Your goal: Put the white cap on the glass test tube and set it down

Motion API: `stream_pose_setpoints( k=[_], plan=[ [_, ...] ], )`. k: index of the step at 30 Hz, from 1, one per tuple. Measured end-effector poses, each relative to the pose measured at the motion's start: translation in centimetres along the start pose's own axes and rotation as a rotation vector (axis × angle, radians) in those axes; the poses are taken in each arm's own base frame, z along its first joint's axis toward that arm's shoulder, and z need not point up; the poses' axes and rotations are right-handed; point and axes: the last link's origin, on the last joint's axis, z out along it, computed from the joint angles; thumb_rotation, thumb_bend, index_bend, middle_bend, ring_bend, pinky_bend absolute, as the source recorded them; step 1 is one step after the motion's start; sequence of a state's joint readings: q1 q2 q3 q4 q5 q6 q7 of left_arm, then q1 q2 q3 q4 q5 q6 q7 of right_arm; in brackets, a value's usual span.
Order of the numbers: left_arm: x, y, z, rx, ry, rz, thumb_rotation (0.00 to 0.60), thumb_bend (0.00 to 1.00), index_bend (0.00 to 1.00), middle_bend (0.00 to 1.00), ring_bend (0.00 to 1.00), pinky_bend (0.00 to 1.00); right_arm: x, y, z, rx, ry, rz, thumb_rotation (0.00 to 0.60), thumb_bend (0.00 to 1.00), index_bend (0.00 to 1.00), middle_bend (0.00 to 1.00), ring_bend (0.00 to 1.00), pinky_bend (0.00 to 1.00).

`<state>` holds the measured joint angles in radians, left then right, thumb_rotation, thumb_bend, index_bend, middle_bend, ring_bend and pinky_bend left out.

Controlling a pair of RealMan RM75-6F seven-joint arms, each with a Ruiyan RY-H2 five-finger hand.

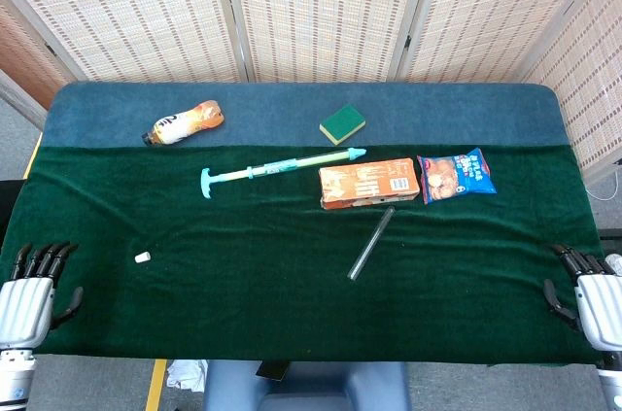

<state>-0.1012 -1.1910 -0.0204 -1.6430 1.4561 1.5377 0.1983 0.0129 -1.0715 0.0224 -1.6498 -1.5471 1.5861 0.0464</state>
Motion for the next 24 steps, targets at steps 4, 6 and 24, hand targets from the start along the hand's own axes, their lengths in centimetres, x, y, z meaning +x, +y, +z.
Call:
stream_pose_setpoints(
  k=[4,6,24],
  plan=[
    [-0.1,0.3,0.1,-0.009,0.001,-0.001,0.6,0.45,0.19,0.2,0.17,0.07,-0.1,-0.4,0.4,0.023,-0.01,-0.002,0.589,0.55,0.23,0.31,0.31,0.35],
    [-0.1,0.4,0.1,-0.014,0.0,0.0,0.6,0.45,0.2,0.21,0.17,0.07,-0.2,-0.6,0.5,0.029,-0.012,-0.001,0.59,0.55,0.23,0.31,0.31,0.35],
    [-0.7,3.0,3.4,-0.18,-0.014,0.024,0.6,0.53,0.31,0.64,0.6,0.63,-0.4,-1.3,1.6,0.054,-0.024,-0.004,0.591,0.55,0.23,0.32,0.34,0.36]
  ],
)
